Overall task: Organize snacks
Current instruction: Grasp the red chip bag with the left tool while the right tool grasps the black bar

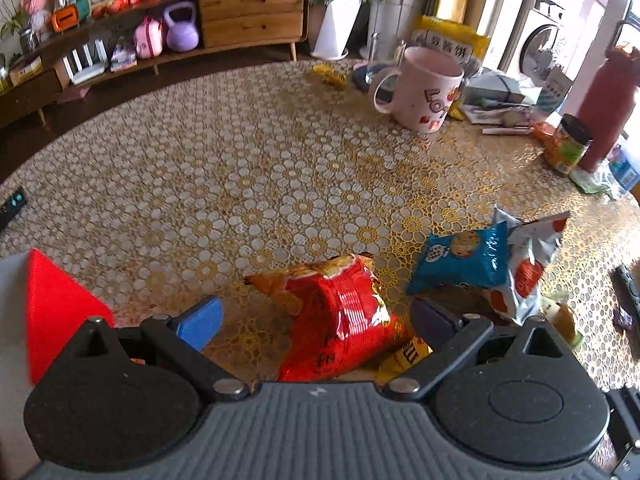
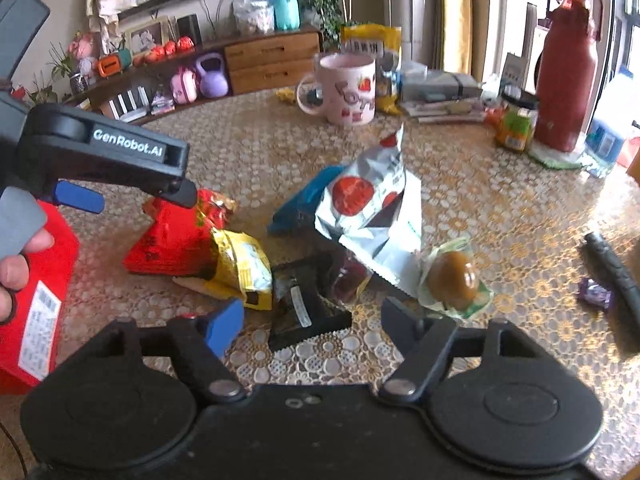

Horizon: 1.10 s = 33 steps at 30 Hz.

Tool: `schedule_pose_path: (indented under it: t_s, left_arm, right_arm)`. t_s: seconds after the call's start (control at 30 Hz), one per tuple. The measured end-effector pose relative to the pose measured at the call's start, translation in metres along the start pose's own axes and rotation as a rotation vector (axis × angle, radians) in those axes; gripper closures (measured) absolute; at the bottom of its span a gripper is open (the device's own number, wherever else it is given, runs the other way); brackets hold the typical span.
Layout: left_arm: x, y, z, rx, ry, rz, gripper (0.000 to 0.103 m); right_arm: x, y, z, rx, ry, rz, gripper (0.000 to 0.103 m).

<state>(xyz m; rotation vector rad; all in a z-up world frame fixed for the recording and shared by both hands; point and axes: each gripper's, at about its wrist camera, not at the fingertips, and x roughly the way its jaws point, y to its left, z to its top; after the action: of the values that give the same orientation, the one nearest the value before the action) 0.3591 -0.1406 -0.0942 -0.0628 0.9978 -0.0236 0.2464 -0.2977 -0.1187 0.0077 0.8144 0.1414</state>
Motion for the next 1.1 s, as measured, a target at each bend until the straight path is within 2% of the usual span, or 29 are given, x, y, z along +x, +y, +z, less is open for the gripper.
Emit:
schedule_pose_path:
  t_s: [0.17,0.23,0.3,0.4,0.6,0.77,1.1]
  left_arm:
    - [0.020,-0.003,0.006,-0.022,0.025,-0.003,0.003]
    - [0.026,-0.004,0.006,-0.025,0.036,-0.002,0.007]
    - [0.031,-0.003,0.007,-0.035,0.048,-0.003,0.016]
    - [0.036,0.000,0.006,-0.057,0.063,-0.022,0.028]
    - [0.031,-0.001,0.006,-0.068,0.060,-0.044,0.051]
    - [0.024,0.002,0.002,-0.056,0.049,-0.037,0.056]
    - [-0.017,0.016,-0.008,-0.028,0.009,-0.047,0.057]
  right_arm:
    - [0.016,0.000,0.002,0.007,0.016,0.013,0.034]
    - [0.021,0.000,0.002,0.010,0.022,0.010,0.039]
    - [0.023,-0.001,0.001,0.020,0.030,0.012,0.047]
    - [0.025,-0.001,-0.001,0.027,0.034,0.011,0.055]
    - [0.023,-0.002,-0.004,0.042,0.031,0.005,0.057]
    - [0.013,-0.001,-0.006,0.057,0.021,0.001,0.059]
    - [-0.018,0.007,-0.011,0.046,-0.002,-0.023,0.061]
